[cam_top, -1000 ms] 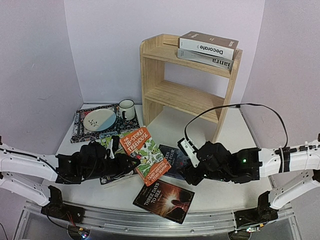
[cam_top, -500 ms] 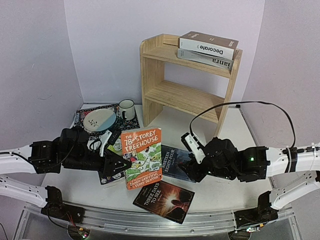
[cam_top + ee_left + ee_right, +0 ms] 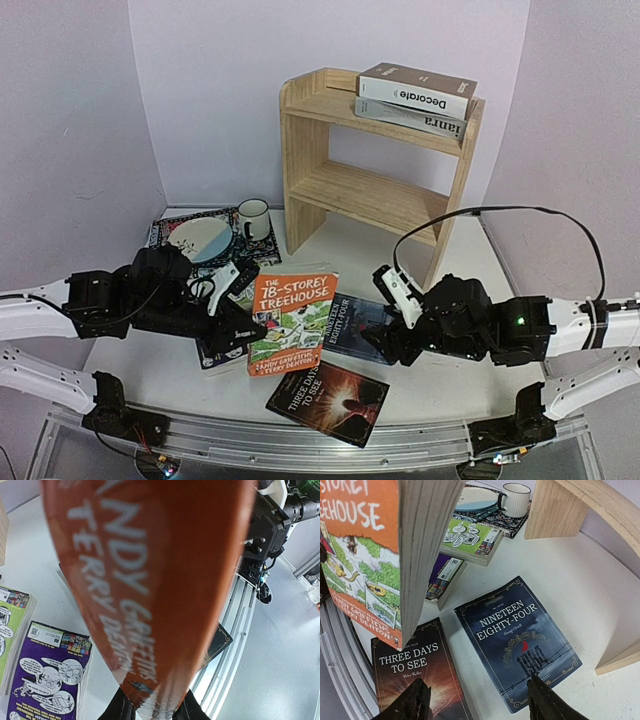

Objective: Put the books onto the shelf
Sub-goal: Place the book on the shelf.

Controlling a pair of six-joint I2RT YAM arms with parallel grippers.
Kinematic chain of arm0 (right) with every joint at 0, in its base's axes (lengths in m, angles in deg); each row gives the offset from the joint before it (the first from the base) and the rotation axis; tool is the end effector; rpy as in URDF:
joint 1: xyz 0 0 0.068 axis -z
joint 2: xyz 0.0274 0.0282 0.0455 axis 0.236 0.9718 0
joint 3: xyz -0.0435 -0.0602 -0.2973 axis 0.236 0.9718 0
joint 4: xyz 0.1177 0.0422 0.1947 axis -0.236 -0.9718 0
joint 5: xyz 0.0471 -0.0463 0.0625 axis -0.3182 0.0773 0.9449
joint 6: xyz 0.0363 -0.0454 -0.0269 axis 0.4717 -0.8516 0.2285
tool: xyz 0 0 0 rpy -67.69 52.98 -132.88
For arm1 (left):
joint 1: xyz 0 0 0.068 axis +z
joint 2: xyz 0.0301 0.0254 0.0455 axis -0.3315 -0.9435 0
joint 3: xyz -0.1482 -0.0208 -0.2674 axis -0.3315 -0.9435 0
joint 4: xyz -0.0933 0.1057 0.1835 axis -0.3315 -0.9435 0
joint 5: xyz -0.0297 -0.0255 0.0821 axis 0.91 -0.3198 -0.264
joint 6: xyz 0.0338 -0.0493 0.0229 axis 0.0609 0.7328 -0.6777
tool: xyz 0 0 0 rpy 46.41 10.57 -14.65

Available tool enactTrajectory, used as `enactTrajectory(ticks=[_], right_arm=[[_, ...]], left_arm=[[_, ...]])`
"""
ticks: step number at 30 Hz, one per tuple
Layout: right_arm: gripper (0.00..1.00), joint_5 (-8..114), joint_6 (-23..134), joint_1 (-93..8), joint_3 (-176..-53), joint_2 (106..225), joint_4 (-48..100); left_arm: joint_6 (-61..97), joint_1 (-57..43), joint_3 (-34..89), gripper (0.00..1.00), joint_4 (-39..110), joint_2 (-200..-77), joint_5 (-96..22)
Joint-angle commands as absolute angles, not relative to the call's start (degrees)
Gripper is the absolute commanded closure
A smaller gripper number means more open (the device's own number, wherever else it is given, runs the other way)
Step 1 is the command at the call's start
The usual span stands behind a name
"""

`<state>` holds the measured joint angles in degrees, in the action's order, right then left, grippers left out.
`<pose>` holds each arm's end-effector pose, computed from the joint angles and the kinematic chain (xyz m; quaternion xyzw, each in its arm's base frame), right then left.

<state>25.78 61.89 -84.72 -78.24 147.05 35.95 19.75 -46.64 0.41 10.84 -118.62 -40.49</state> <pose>0.0868 0.2010 0.3226 -0.2821 0.7294 0.3061 0.5428 0.0665 -0.1595 0.3134 0.4083 0.7761 -0.3340 0.3456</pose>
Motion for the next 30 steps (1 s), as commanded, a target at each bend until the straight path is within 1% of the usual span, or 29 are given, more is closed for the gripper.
enactTrajectory(ticks=[1,9,14,18,20,21,25,28,30], right_arm=[[0.3,29.9,60.1,-84.9,-79.0,147.2,36.9],[0.28,28.4,59.5,-84.9,-79.6,149.7,37.7],[0.28,21.5,58.5,-84.9,-78.8,148.4,38.6],[0.27,19.6,57.5,-84.9,-76.6,146.1,38.6],[0.25,18.2,57.3,-84.9,-75.0,145.2,38.7],[0.22,16.6,57.1,-84.9,-74.1,144.5,38.7],[0.03,9.9,56.4,-84.9,-69.9,141.4,39.6],[0.02,6.6,55.1,-84.3,-67.3,139.4,40.3],[0.02,4.5,55.2,-83.0,-65.9,139.0,40.4]], left_arm=[[16.6,-46.7,4.6,1.0,16.3,-119.2,-42.1],[12.0,-46.7,7.1,1.0,18.5,-122.3,-53.5],[7.2,-46.7,9.4,1.0,22.6,-123.4,-59.6],[4.9,-46.6,11.4,1.0,25.0,-126.3,-64.3],[4.0,-46.3,12.7,1.0,25.8,-127.9,-64.2],[3.8,-45.8,13.5,1.0,26.0,-128.7,-64.0],[4.3,-42.1,16.2,1.0,27.0,-131.4,-58.7],[5.8,-37.3,18.1,1.0,27.5,-133.1,-52.4],[6.0,-35.1,19.1,1.0,27.6,-134.2,-51.0]])
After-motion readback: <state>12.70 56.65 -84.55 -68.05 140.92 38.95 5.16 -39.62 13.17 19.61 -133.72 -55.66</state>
